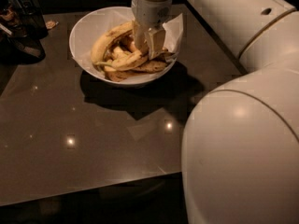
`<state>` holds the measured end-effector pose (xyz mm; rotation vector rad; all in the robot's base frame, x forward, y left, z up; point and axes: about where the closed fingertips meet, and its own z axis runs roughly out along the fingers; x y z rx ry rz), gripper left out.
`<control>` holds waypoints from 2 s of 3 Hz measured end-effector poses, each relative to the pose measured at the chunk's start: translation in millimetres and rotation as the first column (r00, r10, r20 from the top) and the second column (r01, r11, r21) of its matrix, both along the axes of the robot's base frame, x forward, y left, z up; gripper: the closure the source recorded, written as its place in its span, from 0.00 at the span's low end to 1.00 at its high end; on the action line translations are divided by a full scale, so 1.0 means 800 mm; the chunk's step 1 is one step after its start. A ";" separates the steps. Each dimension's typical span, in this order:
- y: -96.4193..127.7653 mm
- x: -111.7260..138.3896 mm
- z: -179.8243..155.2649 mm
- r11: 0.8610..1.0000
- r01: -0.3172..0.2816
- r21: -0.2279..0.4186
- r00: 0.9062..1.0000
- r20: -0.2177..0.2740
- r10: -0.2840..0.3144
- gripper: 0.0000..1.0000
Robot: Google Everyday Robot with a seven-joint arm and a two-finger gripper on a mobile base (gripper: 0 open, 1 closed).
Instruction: Pick banana from white bowl
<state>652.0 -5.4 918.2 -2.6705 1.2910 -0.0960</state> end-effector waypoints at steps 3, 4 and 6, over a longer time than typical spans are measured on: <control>-0.005 -0.004 0.008 0.994 0.082 0.073 0.997 0.001 -0.082 1.00; -0.017 -0.018 0.034 0.985 0.129 0.110 0.990 0.045 -0.135 1.00; -0.025 -0.051 0.069 0.973 0.173 0.152 0.972 0.133 -0.194 1.00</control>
Offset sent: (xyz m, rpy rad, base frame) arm -0.0358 -0.0268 0.0007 0.0960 0.1813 -0.1913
